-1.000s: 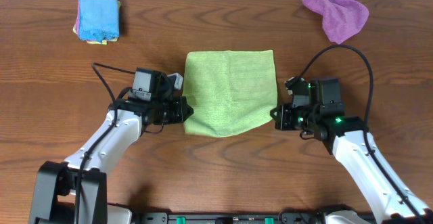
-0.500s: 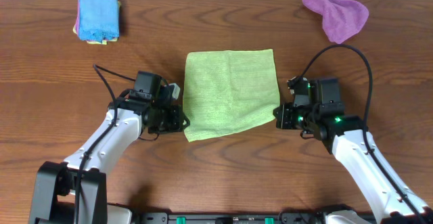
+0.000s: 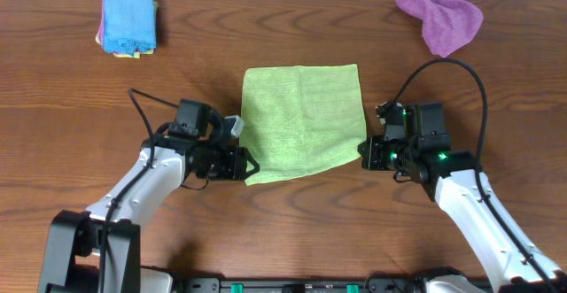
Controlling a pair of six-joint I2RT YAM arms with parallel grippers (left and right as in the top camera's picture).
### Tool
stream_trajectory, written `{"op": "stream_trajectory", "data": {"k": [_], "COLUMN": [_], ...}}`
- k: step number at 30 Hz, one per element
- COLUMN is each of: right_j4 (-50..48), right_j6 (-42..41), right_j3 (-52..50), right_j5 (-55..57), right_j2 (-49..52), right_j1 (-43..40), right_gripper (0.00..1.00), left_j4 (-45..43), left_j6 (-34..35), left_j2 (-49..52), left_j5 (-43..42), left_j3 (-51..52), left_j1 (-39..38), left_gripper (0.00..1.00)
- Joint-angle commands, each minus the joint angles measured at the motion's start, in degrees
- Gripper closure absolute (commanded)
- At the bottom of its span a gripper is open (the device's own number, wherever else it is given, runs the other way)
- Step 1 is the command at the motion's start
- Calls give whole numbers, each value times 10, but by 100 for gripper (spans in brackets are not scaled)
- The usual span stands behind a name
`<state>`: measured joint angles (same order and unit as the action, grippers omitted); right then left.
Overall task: Fold the cloth
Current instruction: 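Lift the bottom corners with both grippers, holding the cloth edge raised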
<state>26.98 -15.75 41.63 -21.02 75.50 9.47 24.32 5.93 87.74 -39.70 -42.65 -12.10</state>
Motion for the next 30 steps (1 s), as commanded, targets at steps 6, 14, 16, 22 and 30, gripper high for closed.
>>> {"op": "stream_trajectory", "data": {"k": [6,14,16,22,30], "right_j4": [8,9,9,9,11], "right_j6": [-10,-10,-10,-10,-12], "right_j3": [10,10,10,10,10], "right_j5": [-4,-4,-4,-4,-4], "right_j2": [1,1,1,1,1], "right_j1": [3,3,3,3,3], "right_gripper": [98,98,98,98,98], "left_j4": [-34,-47,-51,-96,-199], "left_j6": [-17,-17,-17,7,77], "left_j2": [-4,-4,-4,-4,-4], "left_j5": [-50,-50,-54,-53,-54], "left_j3": [42,80,86,98,162], "left_j1": [26,30,33,33,33], "left_gripper": [49,49,50,46,43]}}
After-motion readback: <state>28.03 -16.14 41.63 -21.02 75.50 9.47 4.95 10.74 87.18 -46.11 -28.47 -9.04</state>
